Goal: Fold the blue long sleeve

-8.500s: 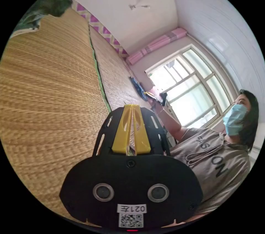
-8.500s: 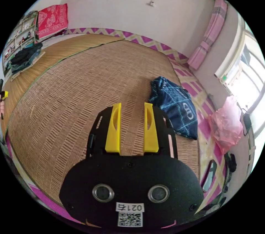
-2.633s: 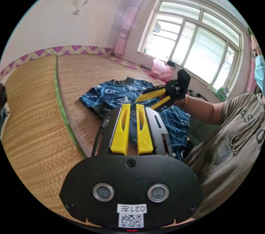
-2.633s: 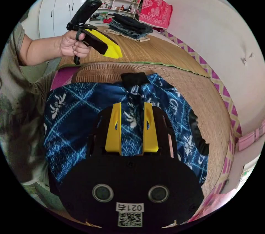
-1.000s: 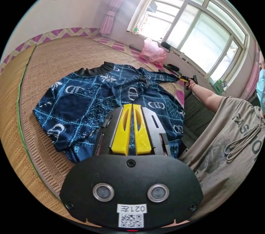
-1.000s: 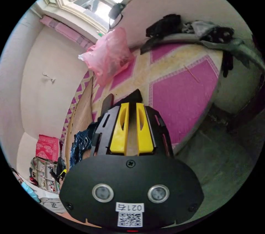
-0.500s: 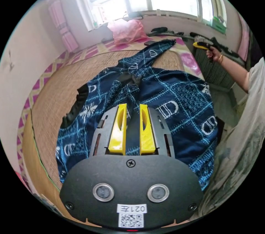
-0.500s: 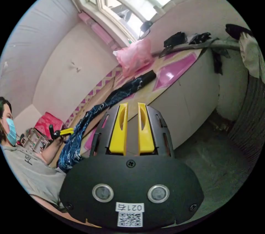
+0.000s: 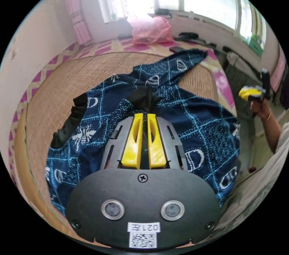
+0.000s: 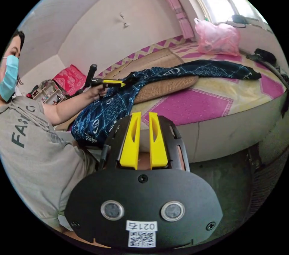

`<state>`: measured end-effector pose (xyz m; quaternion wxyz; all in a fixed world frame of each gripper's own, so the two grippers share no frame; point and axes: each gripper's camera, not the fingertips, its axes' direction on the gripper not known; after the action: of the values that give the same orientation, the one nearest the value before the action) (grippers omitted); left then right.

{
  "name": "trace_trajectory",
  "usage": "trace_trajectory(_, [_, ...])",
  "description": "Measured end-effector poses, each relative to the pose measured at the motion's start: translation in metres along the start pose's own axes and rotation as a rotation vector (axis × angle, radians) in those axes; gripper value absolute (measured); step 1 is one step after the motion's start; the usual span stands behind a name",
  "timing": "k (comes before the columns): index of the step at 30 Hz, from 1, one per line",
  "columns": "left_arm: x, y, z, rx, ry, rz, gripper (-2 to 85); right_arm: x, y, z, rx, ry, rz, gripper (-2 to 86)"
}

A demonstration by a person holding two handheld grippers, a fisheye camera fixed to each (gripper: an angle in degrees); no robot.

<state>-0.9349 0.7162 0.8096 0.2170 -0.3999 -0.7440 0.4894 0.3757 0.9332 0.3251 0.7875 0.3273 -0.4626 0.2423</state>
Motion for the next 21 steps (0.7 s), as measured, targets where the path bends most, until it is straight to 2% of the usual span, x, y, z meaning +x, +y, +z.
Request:
trace_trajectory(3, [-0.067, 0.084, -0.092, 0.243, 0.111, -0.228, -0.3, -0.020, -0.010, 0.012, 0.021, -0.097, -0.007, 4.0])
trace_trajectory(5, [-0.124, 0.187, -0.199, 0.461, 0.135, -0.382, -0.7, -0.029, -0.016, 0.018, 0.035, -0.158, 0.002, 3.2])
trace_trajectory(6, [-0.136, 0.216, -0.227, 0.505, 0.121, -0.412, -0.8, -0.036, -0.019, 0.023, 0.045, -0.185, 0.003, 2.7])
trace_trajectory(8, [-0.180, 0.339, -0.339, 0.637, 0.008, -0.518, -0.9, -0.048, -0.025, 0.033, 0.043, -0.199, -0.002, 2.0])
trace_trajectory(10, [-0.210, 0.436, -0.415, 0.694, -0.077, -0.596, -0.9, -0.060, -0.032, 0.046, 0.037, -0.223, -0.008, 1.4])
trace_trajectory(12, [-0.234, 0.534, -0.477, 0.714, -0.198, -0.692, -0.9, -0.078, -0.042, 0.067, 0.015, -0.249, -0.024, 1.0])
trace_trajectory(14, [-0.258, 0.670, -0.533, 0.709, -0.352, -0.813, -0.9, -0.091, -0.050, 0.083, -0.002, -0.259, -0.034, 0.8])
trace_trajectory(15, [-0.264, 0.705, -0.540, 0.695, -0.379, -0.853, -0.9, -0.100, -0.054, 0.094, -0.011, -0.269, -0.038, 0.7])
trace_trajectory(16, [-0.275, 0.775, -0.546, 0.662, -0.414, -0.942, -0.9, -0.105, -0.057, 0.099, -0.016, -0.278, -0.039, 0.7])
trace_trajectory(19, [-0.302, 0.944, -0.529, 0.563, -0.398, -1.197, -0.9, -0.134, -0.069, 0.121, -0.037, -0.304, -0.062, 0.6])
trace_trajectory(21, [-0.309, 1.038, -0.513, 0.576, -0.336, -1.324, -0.9, -0.157, -0.079, 0.136, -0.061, -0.302, -0.088, 0.5])
